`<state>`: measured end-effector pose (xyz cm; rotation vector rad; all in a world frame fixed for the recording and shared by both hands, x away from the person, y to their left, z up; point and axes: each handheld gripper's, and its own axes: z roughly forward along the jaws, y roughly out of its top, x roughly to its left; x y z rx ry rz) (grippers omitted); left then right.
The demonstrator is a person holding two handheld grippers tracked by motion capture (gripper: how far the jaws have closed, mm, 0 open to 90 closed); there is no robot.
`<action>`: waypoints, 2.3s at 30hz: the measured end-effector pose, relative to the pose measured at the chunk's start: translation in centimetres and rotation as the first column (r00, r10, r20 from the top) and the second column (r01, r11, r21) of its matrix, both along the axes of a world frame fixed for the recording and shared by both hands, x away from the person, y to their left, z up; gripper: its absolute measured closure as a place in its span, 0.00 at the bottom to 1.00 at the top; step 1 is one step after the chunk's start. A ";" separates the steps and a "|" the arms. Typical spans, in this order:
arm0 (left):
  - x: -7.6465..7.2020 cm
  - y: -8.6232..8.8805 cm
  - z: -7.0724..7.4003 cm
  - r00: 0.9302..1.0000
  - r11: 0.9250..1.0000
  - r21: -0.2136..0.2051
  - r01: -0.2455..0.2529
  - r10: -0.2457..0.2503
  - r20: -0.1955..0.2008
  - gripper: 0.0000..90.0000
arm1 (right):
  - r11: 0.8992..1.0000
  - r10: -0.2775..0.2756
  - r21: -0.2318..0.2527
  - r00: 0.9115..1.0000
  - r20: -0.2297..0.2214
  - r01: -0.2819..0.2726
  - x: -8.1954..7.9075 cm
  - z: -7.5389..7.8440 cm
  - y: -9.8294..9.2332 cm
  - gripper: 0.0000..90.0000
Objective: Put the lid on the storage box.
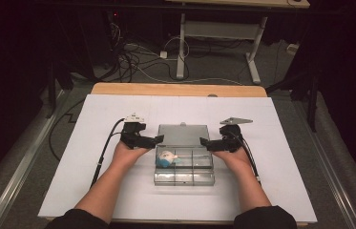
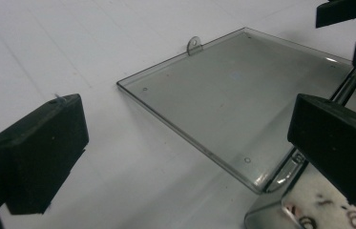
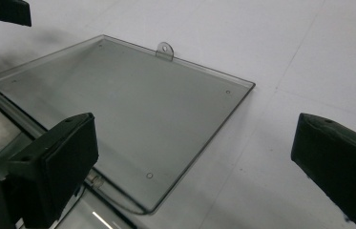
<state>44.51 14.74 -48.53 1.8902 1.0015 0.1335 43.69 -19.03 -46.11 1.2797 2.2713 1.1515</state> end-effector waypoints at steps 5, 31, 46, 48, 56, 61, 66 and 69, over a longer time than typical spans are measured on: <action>0.3 -0.7 -0.8 1.000 1.000 -0.008 -0.003 0.003 -0.024 0.02 | 1.000 -0.012 0.009 0.999 -0.053 0.012 1.0 -1.0 0.4 0.04; 0.1 -1.5 -1.4 0.996 0.998 -0.045 0.031 -0.035 -0.085 0.07 | 0.987 0.009 0.157 0.983 -0.181 0.020 1.7 -2.2 1.2 0.15; 0.1 -1.4 -1.3 0.995 0.998 -0.045 0.044 -0.048 -0.084 0.14 | 0.983 0.010 0.181 0.982 -0.187 0.025 1.6 -2.2 1.2 0.21; 0.1 -1.4 -1.3 0.995 0.998 -0.038 0.040 -0.043 -0.085 0.15 | 0.983 0.007 0.183 0.982 -0.189 0.029 1.5 -2.2 1.2 0.22; 0.0 -1.4 -1.2 0.995 0.998 -0.045 0.047 -0.050 -0.087 0.16 | 0.987 0.008 0.163 0.992 -0.127 0.013 1.1 -1.6 1.3 0.30; -0.2 -1.5 -1.0 0.995 0.996 -0.049 0.069 -0.073 -0.075 0.23 | 0.986 -0.003 0.166 0.995 -0.098 0.019 0.8 -1.3 1.1 0.36; -0.4 -1.5 -0.6 0.994 0.995 -0.051 0.080 -0.083 -0.064 0.34 | 0.988 -0.008 0.153 0.999 -0.050 0.016 0.3 -0.8 0.9 0.45; -0.6 -1.5 -0.4 0.996 0.996 -0.047 0.073 -0.075 -0.054 0.37 | 0.989 -0.011 0.149 0.999 -0.037 0.017 0.1 -0.6 0.9 0.48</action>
